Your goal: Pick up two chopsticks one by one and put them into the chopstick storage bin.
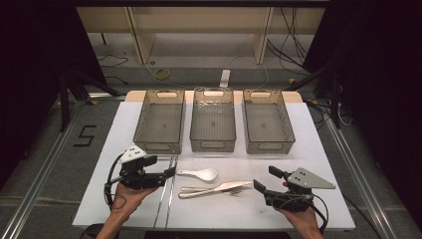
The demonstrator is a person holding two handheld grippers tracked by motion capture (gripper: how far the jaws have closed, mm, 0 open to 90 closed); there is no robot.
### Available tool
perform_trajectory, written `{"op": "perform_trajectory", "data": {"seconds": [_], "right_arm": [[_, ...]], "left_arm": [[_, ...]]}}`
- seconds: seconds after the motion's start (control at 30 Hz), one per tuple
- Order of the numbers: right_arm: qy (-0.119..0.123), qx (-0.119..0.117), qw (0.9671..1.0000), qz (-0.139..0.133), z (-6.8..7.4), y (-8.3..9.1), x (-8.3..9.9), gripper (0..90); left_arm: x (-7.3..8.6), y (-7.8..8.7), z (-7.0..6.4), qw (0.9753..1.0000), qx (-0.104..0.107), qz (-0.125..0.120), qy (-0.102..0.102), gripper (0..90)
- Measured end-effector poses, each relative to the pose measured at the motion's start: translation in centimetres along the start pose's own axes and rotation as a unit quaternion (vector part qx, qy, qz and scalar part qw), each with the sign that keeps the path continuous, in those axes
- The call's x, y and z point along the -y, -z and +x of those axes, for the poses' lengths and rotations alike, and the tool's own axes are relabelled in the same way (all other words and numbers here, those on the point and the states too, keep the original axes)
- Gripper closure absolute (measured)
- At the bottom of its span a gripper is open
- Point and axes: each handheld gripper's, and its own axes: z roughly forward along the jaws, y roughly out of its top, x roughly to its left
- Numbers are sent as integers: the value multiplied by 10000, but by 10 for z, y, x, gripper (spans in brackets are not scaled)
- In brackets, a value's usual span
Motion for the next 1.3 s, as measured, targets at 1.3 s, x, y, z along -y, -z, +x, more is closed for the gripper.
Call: {"op": "perform_trajectory", "data": {"seconds": [1.3], "right_arm": [[-49, -98, 9999, 123, 0, -3, 0, 299]], "left_arm": [[4, -55, 11, 9458, -805, 3126, -346, 463]]}}
